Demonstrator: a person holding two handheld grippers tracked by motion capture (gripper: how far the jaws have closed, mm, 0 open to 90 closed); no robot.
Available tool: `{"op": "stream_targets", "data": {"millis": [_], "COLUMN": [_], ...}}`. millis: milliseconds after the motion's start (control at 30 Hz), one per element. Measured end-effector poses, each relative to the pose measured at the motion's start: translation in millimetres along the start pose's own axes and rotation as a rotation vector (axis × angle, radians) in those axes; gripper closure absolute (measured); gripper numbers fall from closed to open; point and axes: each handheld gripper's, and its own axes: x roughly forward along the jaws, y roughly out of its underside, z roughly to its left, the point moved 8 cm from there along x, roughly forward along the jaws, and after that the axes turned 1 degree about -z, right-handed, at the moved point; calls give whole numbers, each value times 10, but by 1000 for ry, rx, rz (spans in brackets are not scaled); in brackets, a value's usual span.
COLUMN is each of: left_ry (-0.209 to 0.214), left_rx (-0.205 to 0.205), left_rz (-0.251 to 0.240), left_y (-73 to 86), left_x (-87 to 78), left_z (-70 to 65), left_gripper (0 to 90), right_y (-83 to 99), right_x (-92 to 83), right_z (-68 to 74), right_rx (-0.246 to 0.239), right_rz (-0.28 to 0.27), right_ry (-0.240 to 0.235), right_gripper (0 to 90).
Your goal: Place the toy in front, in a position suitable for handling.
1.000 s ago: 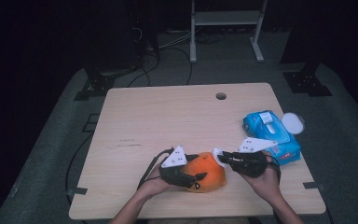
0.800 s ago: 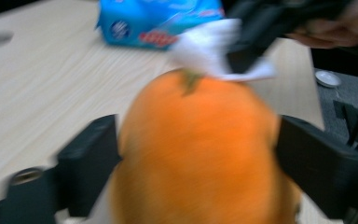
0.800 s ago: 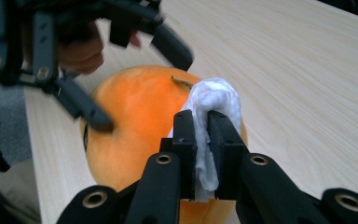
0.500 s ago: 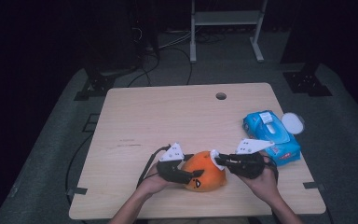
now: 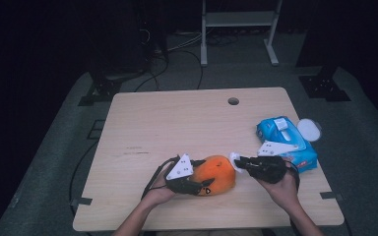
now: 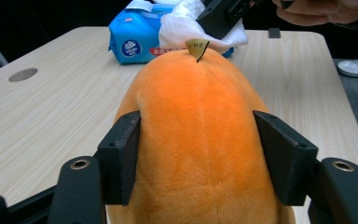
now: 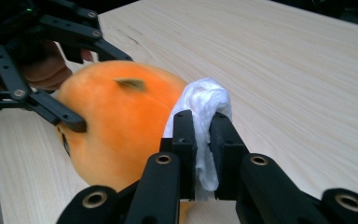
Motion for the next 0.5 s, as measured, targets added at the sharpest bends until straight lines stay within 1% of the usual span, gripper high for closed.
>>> {"op": "stream_targets", "data": {"millis": [33,67,100,133,200,267,300,333,367,400,433,500], "left_ry": [1,3,3,5,16,8,12,10,12,12,8,3], "left_rx": [6,16,25,42,57,58,53,40,32,15,-4,-66], "left_rz": [3,3,3,3,-6,-7,-6,-6,-4,2,3,29], "left_y": [-4,-12,-21,-28,-43,-48,-46,-45,-46,-49,-50,-19], "left_x": [6,15,22,24,31,36,30,27,23,8,2,-6], "left_z": [-8,-17,-32,-46,-86,-101,-97,-86,-76,-54,-36,10], "left_gripper": [353,350,348,349,348,341,335,314,280,250,195,123], "right_y": [2,-4,-17,-40,-93,-121,-120,-110,-91,-74,-46,-10], "right_x": [-6,-4,6,14,25,39,44,43,41,39,37,27], "right_z": [12,38,79,133,252,299,280,251,220,201,174,152], "right_rx": [13,11,5,0,-24,-71,-69,-57,-49,-44,-35,-24], "right_rz": [-5,-6,-8,-15,-23,-14,-10,-9,-5,-1,5,20], "right_ry": [-18,-31,-43,-66,-100,-78,-71,-70,-65,-63,-60,-64], "right_gripper": [811,811,811,811,811,811,811,812,812,812,813,813]}}
